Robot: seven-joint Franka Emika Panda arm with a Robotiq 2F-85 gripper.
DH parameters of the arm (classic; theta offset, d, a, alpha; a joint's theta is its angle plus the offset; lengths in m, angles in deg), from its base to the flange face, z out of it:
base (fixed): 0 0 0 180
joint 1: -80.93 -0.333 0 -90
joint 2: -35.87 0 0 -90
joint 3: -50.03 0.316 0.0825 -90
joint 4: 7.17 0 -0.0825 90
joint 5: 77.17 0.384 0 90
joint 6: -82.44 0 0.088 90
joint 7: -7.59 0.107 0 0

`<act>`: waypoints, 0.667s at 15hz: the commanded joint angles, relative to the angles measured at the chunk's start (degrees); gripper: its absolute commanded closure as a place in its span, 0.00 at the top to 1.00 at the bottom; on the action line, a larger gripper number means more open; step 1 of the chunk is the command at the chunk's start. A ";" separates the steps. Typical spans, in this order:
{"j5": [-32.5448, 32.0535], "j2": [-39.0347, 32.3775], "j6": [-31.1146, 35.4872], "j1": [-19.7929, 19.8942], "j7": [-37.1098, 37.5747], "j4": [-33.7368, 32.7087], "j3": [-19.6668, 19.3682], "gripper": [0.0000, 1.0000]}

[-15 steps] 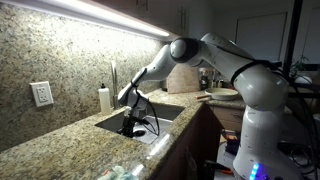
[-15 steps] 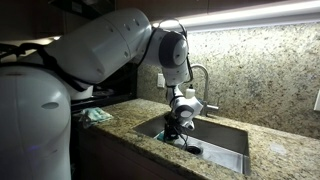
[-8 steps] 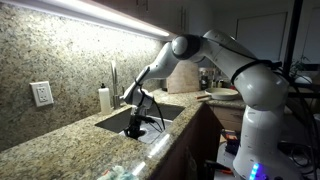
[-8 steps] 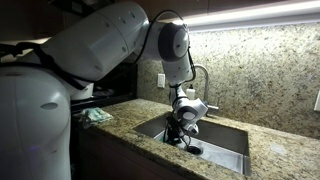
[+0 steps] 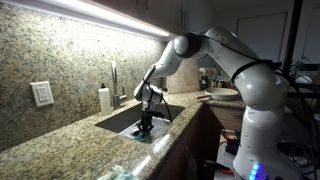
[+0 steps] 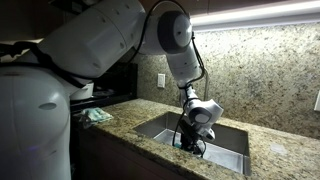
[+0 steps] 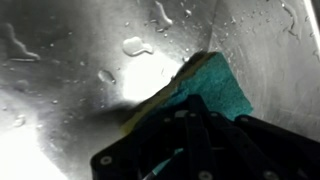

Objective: Push the faucet to the left, use the sponge in the sink to wipe the sink

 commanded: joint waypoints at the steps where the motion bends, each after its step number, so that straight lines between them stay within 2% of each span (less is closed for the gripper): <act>1: -1.74 -2.04 3.56 1.82 1.64 0.36 -4.36 0.00; 10: -4.64 -4.71 7.16 6.96 6.43 -9.61 -11.36 0.00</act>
